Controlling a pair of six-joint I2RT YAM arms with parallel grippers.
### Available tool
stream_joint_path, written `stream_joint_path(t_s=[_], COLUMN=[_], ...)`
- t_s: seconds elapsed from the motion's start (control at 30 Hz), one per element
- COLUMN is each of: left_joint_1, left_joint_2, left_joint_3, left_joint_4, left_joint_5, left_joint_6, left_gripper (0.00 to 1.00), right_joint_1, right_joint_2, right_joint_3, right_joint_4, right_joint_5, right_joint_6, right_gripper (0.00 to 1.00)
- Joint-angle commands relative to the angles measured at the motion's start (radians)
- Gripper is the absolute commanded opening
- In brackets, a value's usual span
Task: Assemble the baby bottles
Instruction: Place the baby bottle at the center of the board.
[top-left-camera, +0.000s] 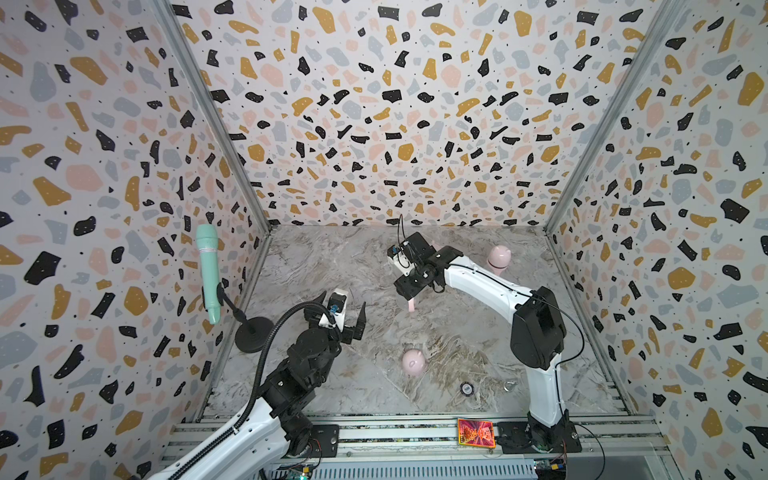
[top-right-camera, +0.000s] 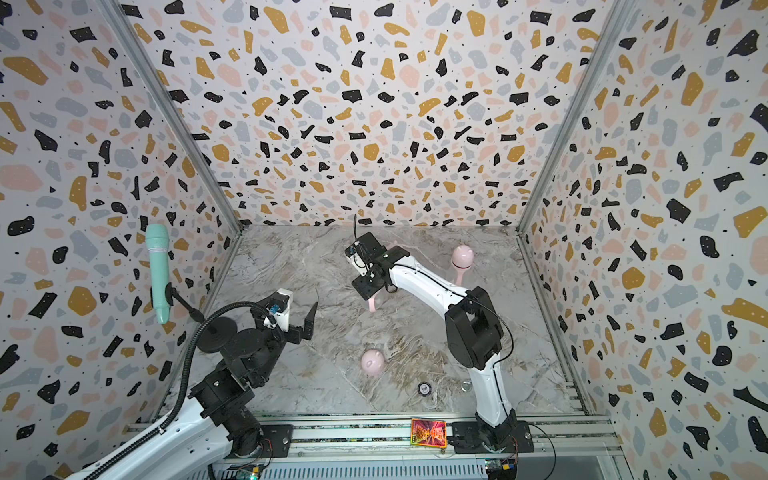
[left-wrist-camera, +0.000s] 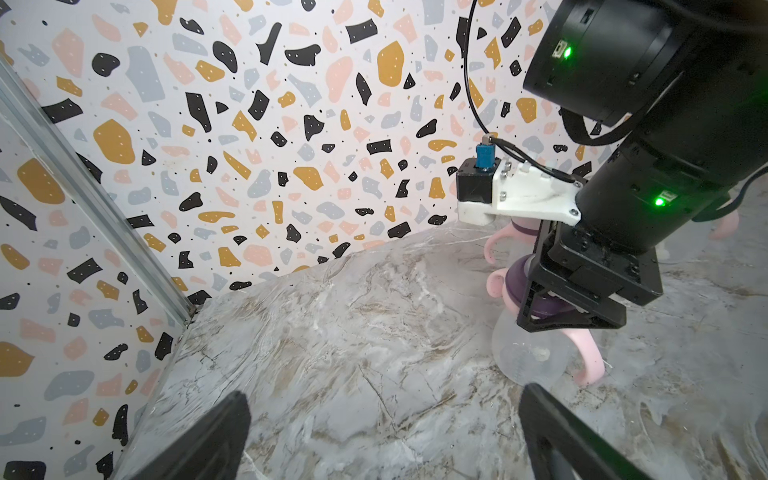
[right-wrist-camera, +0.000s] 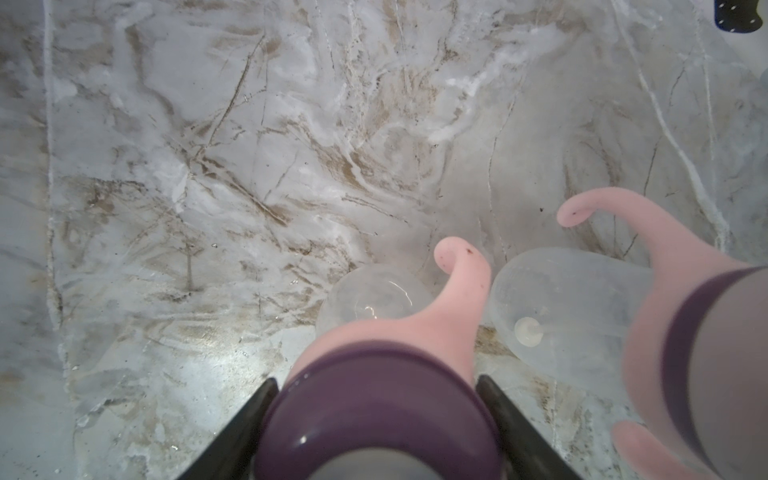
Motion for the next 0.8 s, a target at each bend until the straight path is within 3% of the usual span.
stream_joint_path(t_s=[0.0, 0.37, 0.6, 0.77], left_joint_1=[0.000, 0.000, 0.001, 0.000], left_joint_2=[0.008, 0.034, 0.059, 0.063], left_joint_3=[0.042, 0.053, 0.058, 0.053], left_joint_4=[0.022, 0.017, 0.021, 0.029], left_joint_5=[-0.008, -0.007, -0.039, -0.077], left_joint_6=[0.006, 0.008, 0.000, -0.015], left_gripper=[1.00, 1.00, 1.00, 1.00], right_joint_1=[0.001, -0.013, -0.011, -0.003], right_joint_2=[-0.009, -0.060, -0.134, -0.265], right_joint_3=[0.041, 0.053, 0.024, -0.105], right_joint_4=[-0.045, -0.037, -0.074, -0.062], right_joint_5=[-0.007, -0.043, -0.032, -0.023], right_joint_6=[-0.010, -0.003, 0.014, 0.036], right_gripper=[0.81, 0.98, 1.00, 0.99])
